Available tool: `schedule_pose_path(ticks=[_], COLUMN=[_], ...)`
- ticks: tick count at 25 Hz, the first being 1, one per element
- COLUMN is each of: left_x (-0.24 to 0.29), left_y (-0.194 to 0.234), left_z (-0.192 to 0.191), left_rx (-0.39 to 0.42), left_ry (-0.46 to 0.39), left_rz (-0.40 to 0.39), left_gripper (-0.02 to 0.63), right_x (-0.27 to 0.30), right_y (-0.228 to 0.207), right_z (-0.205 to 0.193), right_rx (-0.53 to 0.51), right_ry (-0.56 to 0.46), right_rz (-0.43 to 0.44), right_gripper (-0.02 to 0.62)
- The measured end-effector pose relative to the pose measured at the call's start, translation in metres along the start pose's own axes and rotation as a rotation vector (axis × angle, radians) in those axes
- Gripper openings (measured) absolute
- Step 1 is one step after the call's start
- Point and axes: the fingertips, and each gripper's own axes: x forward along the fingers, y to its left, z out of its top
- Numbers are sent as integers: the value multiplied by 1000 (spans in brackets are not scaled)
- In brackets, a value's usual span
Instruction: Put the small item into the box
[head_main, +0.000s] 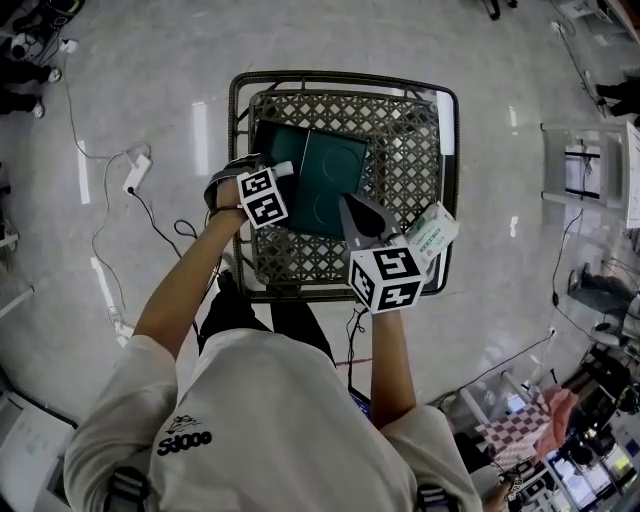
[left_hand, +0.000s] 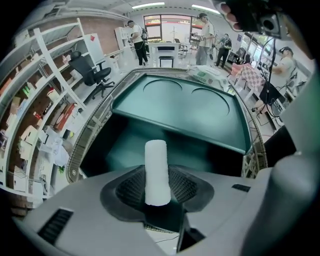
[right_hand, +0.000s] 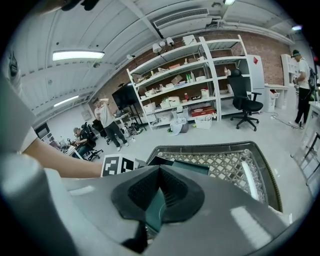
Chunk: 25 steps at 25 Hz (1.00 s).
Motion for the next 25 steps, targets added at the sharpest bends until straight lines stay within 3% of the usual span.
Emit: schedule_pose_path(ticks=[8,13,20,25], left_x=[-10,-31,-89,-144], left_y=[-4,1,16,26], left_z=[-1,3,20,19], left_rx=[-23,27,14,-69], left_ry=[-23,-86,-217,-381], left_rz=[7,69,110,160], left_gripper=[163,163,119,86], right_x=[-1,-4,-23,-47], right_y=[4,13,23,39], right_z=[0,3,25,45], right_rx=[8,32,9,-11], right_ry=[0,-13,-64,-131], right_rz=[-1,-4,-53,-112], right_gripper=[9,9,9,9])
